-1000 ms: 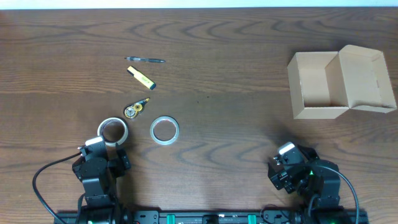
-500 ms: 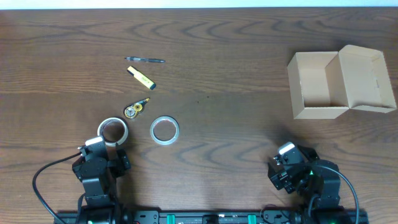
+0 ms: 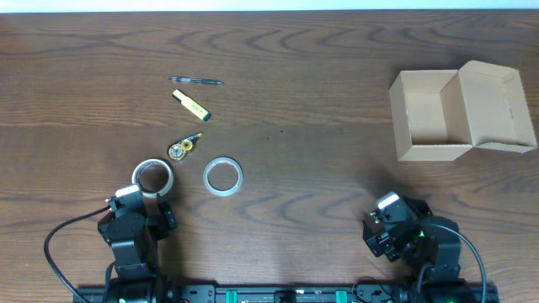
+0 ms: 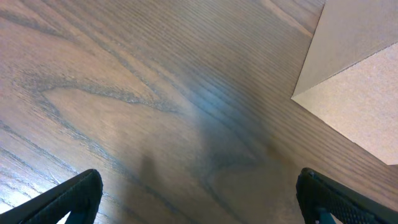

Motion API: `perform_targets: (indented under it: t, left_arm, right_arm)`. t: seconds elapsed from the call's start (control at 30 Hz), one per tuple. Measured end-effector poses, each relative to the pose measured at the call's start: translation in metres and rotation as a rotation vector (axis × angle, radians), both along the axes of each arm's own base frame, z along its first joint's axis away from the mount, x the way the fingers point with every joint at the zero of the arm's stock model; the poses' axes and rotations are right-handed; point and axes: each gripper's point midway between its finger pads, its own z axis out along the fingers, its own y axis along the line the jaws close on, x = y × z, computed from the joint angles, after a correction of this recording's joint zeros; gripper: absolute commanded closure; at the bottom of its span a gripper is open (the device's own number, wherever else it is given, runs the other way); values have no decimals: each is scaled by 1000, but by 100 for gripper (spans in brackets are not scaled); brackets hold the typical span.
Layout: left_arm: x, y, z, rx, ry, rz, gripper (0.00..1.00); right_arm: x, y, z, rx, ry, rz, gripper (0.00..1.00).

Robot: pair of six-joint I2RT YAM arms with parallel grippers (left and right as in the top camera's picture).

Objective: Pack container

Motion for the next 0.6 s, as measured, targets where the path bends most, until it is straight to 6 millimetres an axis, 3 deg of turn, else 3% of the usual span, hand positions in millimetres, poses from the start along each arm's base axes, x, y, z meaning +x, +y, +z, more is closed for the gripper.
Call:
perform_targets:
  t: [0.47,0.6]
  left_arm:
    - [0,0,0,0,0,0,5]
    - [0,0,0,0,0,0,5]
  right_arm:
    - [1,-2,0,-9,-3,-10,1]
    - [9,-1,11,12,-52,-21,1]
